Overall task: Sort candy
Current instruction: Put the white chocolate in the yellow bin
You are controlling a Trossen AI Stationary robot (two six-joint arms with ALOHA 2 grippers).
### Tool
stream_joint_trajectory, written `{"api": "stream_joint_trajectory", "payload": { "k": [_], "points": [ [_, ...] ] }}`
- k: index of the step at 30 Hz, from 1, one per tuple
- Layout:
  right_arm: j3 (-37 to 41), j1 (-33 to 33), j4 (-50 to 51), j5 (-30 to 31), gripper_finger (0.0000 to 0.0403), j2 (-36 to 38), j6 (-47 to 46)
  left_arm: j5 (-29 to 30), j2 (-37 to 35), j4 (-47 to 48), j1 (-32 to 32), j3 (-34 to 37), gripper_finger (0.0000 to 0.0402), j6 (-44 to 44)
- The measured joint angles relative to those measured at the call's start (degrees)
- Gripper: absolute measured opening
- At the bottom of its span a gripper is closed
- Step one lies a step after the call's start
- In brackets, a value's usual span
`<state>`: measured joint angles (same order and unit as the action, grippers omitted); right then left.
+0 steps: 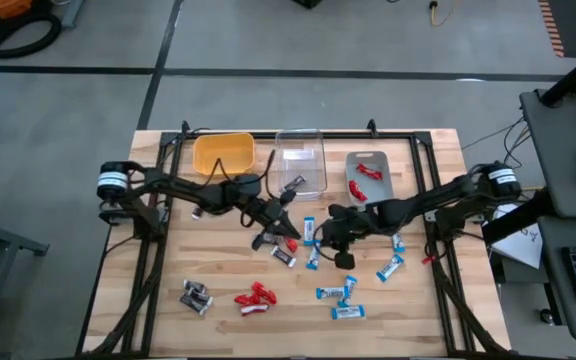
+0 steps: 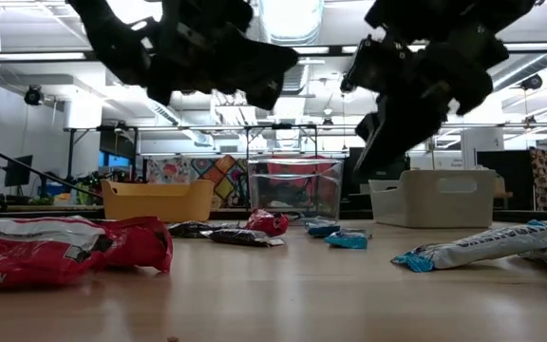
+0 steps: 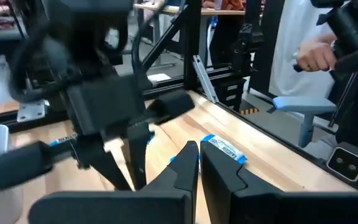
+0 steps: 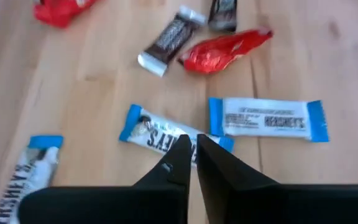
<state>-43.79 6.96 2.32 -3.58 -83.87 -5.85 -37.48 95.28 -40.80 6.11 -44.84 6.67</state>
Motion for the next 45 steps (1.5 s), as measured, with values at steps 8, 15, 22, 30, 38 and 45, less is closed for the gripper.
{"api": "stream_joint_trajectory", "payload": {
  "k": [8,15,22,30,38,45],
  "points": [
    [-0.02,0.34,-1.90,-1.36,0.0118,-3.62,13.93,15.86,-10.72,0.46,-1.63,8.21,0.0000,-2.78],
    [-0.05,0.39,-3.68,-1.42,0.0205,-7.19,26.95,22.19,-15.54,0.29,-4.72,10.92,0.0000,-2.80],
    [-2.52,0.14,-4.69,-2.36,0.0230,-11.12,32.18,22.54,-16.37,0.00,-5.05,10.86,0.0000,-2.49],
    [-6.14,-2.20,-3.28,-7.57,0.0231,-15.59,33.27,22.52,-16.15,0.22,-5.01,10.86,0.0000,-2.46],
    [-6.82,-4.51,-3.63,-11.50,0.0190,-18.46,31.37,22.45,-16.15,0.55,-5.01,10.91,0.0000,-1.72],
    [-6.80,-4.76,-4.21,-13.12,0.0095,-19.11,32.66,22.37,-16.14,0.82,-4.98,10.91,0.0000,-1.58]
  ]
}}
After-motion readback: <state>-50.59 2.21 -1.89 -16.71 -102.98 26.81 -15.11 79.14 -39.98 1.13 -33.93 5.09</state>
